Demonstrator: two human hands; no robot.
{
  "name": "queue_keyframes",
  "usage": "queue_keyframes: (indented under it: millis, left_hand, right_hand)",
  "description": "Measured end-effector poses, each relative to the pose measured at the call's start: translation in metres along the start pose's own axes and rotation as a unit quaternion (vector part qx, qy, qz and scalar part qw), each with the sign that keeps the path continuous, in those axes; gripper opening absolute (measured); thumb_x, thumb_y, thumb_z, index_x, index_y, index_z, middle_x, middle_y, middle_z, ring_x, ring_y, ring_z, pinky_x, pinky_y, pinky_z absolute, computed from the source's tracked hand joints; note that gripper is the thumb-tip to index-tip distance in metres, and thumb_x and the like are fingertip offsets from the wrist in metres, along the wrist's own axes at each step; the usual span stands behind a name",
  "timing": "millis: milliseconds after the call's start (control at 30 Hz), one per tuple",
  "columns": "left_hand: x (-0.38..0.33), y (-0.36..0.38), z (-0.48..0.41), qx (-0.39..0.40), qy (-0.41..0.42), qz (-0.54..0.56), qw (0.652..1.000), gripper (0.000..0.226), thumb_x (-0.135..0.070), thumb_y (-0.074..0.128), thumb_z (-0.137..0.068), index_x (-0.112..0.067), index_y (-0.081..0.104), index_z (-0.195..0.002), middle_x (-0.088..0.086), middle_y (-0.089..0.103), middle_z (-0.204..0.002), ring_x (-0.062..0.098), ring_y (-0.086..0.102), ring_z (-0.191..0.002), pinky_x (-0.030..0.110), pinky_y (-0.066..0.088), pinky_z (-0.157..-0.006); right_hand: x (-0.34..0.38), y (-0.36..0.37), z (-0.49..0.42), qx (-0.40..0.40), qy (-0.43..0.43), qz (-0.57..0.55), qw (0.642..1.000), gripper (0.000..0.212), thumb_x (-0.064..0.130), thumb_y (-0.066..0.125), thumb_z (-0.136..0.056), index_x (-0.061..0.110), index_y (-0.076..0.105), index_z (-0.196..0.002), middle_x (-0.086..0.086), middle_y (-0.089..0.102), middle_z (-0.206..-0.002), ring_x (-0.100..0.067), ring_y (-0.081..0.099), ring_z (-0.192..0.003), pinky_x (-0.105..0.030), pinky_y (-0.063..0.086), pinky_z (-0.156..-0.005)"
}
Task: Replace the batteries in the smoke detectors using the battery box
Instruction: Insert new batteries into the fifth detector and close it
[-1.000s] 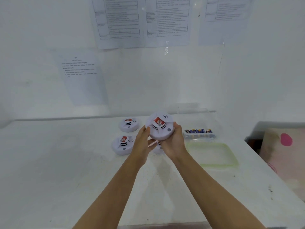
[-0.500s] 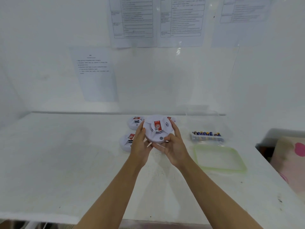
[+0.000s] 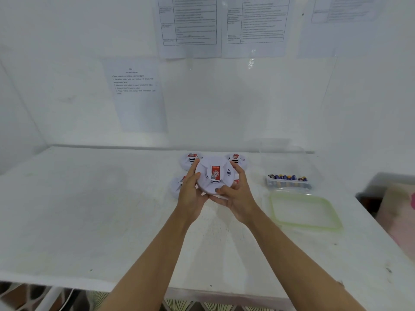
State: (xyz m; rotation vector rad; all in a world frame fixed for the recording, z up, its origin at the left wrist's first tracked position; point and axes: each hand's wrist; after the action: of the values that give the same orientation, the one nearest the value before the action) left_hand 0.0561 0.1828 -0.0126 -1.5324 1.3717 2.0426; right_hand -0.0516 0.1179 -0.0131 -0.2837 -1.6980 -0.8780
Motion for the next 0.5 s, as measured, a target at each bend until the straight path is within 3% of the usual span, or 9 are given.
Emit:
queue_keyframes:
  millis: [200,400,500]
  left_hand:
    - [0.0037,0.0044,0.001,0.002,-0.006,0.01,1.0,0.043,-0.025,0.032,-0.102,-0.015,0.039,-0.143,0.013,0.051,-0.138,0.033,0.052,-0.122,0.036,0.055,-0.079]
    - [0.005,0.0051,0.0005,0.019,-0.012,0.017,1.0,0.042,-0.027,0.029,-0.103,-0.018,0.038,-0.143,0.008,0.055,-0.13,0.021,0.06,-0.104,0.031,0.057,-0.073]
    - [0.0052,0.0042,0.0004,0.018,-0.009,0.014,1.0,0.043,-0.025,0.03,-0.102,-0.02,0.035,-0.144,0.009,0.05,-0.137,0.023,0.058,-0.11,0.033,0.057,-0.073]
  right_hand:
    - [-0.0039,0.0005,0.0013,-0.037,-0.02,0.015,0.999,0.065,-0.016,0.052,-0.082,0.03,0.039,-0.125,0.008,0.063,-0.104,-0.013,0.07,-0.082,-0.043,0.058,-0.075]
    - [-0.0032,0.0021,0.0027,-0.047,-0.022,0.015,0.999,0.066,-0.016,0.052,-0.08,0.029,0.039,-0.127,0.007,0.063,-0.106,-0.016,0.067,-0.089,-0.041,0.058,-0.073]
    - [-0.0015,0.0035,0.0035,-0.045,-0.02,0.011,0.999,0.066,-0.016,0.052,-0.081,0.03,0.039,-0.126,0.007,0.063,-0.104,-0.017,0.066,-0.088,-0.038,0.059,-0.071]
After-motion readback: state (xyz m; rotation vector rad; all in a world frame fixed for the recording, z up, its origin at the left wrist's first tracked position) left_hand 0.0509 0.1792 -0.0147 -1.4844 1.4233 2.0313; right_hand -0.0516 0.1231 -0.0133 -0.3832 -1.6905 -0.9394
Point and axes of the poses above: each hand's wrist, its own z-axis away from the middle knuckle, its own y-axis out of the palm, x = y × z
